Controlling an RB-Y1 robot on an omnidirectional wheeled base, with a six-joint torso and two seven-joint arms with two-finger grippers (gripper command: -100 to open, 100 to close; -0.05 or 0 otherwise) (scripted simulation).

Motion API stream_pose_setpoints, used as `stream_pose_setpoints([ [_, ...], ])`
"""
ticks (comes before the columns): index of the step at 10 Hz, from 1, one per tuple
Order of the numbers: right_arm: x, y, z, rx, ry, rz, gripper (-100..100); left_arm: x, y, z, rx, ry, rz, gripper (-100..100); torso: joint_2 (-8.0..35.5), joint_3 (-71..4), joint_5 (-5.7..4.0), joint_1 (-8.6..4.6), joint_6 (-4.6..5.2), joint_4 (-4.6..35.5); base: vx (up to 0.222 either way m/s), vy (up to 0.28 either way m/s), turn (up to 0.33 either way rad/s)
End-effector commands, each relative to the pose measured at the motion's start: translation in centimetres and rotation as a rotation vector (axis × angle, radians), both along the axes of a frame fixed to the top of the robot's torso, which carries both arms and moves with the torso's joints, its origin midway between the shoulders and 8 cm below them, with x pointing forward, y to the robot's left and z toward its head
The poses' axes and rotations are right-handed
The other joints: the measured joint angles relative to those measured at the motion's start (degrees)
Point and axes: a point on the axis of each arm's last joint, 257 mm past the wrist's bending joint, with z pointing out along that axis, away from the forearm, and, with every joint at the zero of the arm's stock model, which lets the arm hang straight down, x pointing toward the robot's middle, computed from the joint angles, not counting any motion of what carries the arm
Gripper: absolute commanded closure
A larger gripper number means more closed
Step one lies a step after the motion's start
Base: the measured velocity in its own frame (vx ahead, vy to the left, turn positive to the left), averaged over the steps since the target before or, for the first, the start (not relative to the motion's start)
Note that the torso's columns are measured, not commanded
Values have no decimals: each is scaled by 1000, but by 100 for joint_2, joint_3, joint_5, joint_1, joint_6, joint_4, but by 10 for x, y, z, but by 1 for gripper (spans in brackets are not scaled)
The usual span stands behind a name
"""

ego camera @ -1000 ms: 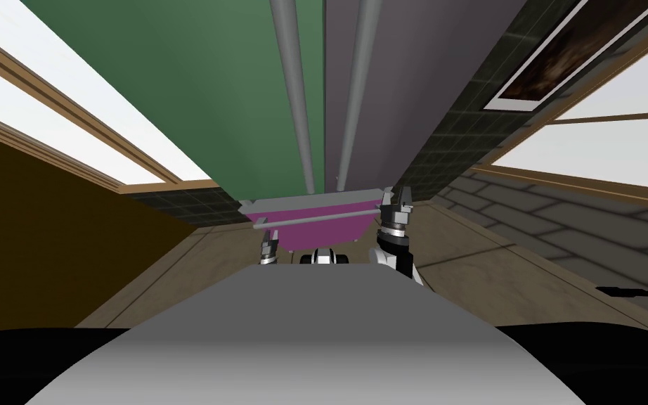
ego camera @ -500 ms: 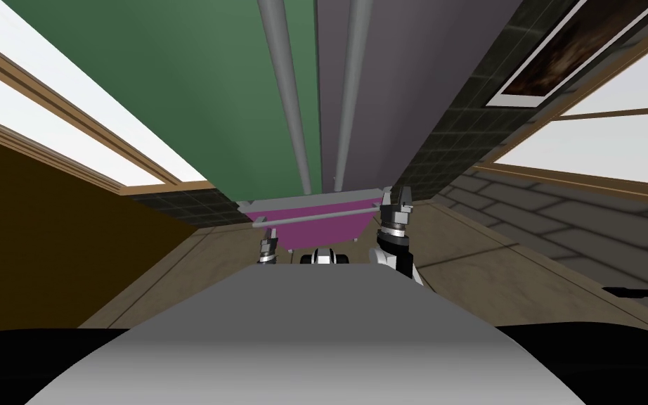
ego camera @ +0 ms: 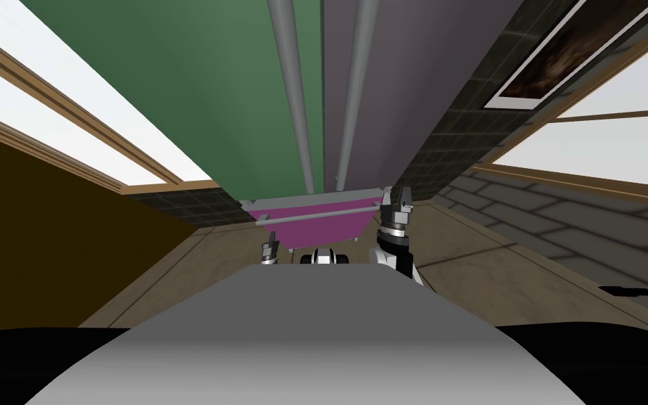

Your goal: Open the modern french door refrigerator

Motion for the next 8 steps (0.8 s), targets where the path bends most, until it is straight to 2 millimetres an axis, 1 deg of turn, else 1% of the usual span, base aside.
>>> stream_pose_setpoints([
  [1,0,0,0,0,0,0,0,3,2,0,-5,-5,5,-100,-29,-16,2,10,0,-7,149,64,-15],
  [2,0,0,0,0,0,0,0,5,2,-2,-11,-3,8,-100,-31,-20,5,19,-1,-9,178,63,-14],
  [3,0,0,0,0,0,0,0,4,2,-1,-8,-4,6,-100,-24,-15,5,13,0,-7,91,27,-4],
  [4,0,0,0,0,0,0,0,12,7,4,-8,-4,6,-100,20,10,0,-4,-1,3,24,-6,6],
  [5,0,0,0,0,0,0,0,14,9,6,-9,-4,6,-100,42,27,-4,-13,0,12,10,-18,4],
  [8,0,0,0,0,0,0,0,29,18,18,-10,-5,4,-100,9,6,1,2,0,2,-7,-31,3],
])
